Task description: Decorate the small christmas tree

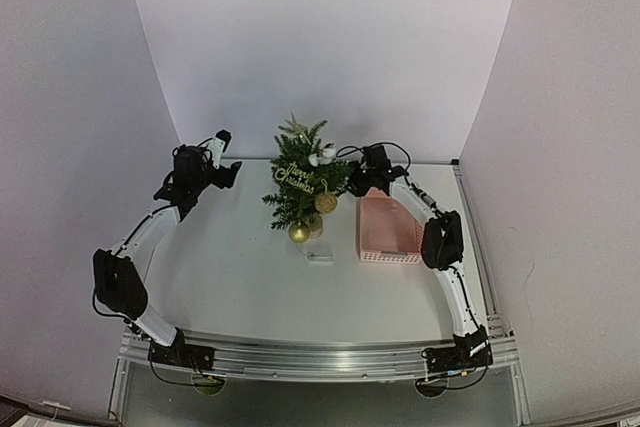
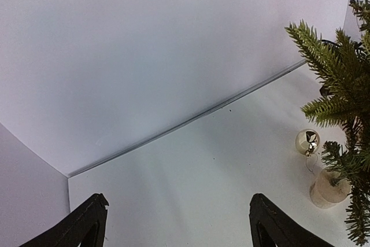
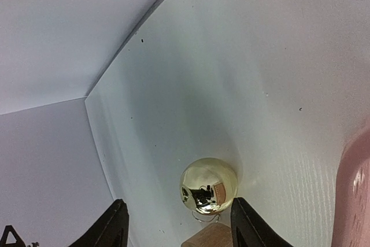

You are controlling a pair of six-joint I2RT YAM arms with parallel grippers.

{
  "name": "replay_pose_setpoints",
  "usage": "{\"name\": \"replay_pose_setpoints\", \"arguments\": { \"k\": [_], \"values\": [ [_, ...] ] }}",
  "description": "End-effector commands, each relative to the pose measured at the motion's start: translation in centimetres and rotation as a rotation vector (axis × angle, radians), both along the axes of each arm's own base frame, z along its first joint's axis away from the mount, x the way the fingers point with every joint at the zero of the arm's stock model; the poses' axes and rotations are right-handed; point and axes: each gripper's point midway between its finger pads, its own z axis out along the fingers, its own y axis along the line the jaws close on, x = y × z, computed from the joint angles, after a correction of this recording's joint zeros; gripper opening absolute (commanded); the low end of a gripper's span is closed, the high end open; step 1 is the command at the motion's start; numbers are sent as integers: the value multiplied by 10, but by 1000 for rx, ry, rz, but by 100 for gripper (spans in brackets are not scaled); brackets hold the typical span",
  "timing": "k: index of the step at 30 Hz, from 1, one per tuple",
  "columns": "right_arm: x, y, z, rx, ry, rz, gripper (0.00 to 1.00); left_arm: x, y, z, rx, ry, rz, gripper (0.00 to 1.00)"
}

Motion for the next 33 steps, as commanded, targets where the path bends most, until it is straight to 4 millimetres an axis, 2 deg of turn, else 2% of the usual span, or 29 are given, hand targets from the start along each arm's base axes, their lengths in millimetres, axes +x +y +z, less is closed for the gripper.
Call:
{"name": "replay_pose_setpoints", "arguments": {
  "k": [1,7,11,15,20,27,33],
  "values": [
    [-5,8,10,-8,-16,-2,59,-7,-2,22,-36,-53,-15,85],
    [-15,22,-10,-7,23,35,59,-7,-2,22,-38,-55,-17,85],
    [-18,24,-23,-26,40,37,60,-7,-3,23,-45,-57,-23,85],
    [-21,31,-30,-31,42,57,61,-6,-4,22,-46,-55,-24,85],
    [-28,29,-49,-55,80,50,61,-6,-4,23,-50,-58,-25,85],
    [-24,34,-56,-32,86,60,61,-7,-5,24,-52,-59,-28,85],
    [-24,36,-70,-25,117,55,59,-8,-5,25,-53,-63,-31,85]
  ]
}}
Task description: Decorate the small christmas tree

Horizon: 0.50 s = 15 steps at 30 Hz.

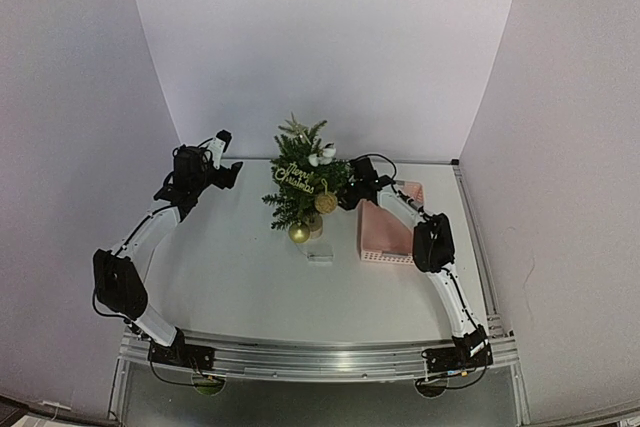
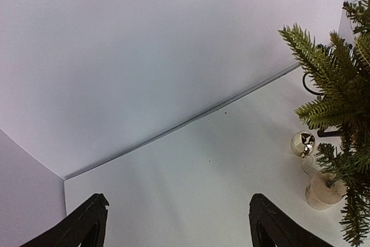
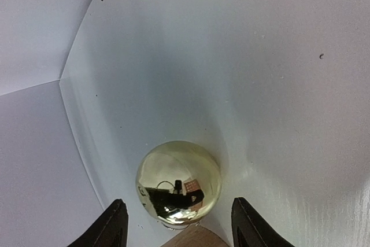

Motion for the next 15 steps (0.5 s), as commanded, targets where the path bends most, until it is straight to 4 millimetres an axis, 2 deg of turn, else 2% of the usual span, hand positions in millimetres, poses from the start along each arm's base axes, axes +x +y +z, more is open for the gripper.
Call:
{"name": "replay_pose_setpoints", "arguments": {
  "k": [1,7,12,15],
  "values": [
    [1,4,-19,6,37,-7,59,-6,-1,25,-36,-64,-12,85],
    [6,5,-10,-14,-3,-28,59,-6,-3,24,-39,-63,-18,85],
    [0,12,-23,5,32,-15,59,-5,-3,25,-43,-69,-20,85],
    [-1,20,-22,36,22,3,59,-5,-3,26,-42,-72,-21,85]
  ]
}}
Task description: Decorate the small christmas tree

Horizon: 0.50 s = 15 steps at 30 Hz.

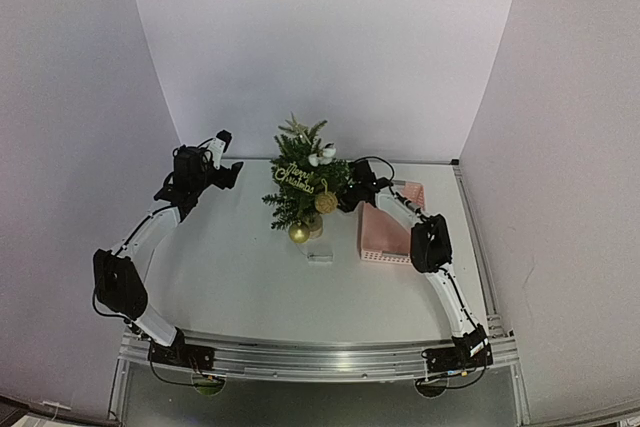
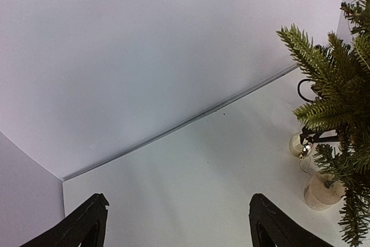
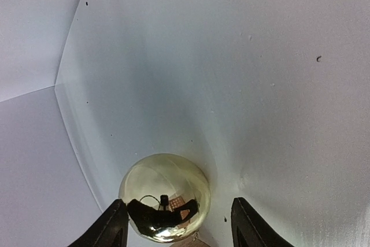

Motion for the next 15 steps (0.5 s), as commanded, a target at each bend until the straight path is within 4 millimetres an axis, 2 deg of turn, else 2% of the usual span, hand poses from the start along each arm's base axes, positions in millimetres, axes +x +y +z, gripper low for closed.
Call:
{"name": "replay_pose_setpoints", "arguments": {
  "k": [1,15],
  "values": [
    [-1,17,-3,49,-7,23,59,-5,-2,26,-36,-70,-13,85],
    [-8,19,-18,52,23,30,60,-5,-2,27,-34,-75,-13,85]
  ]
}}
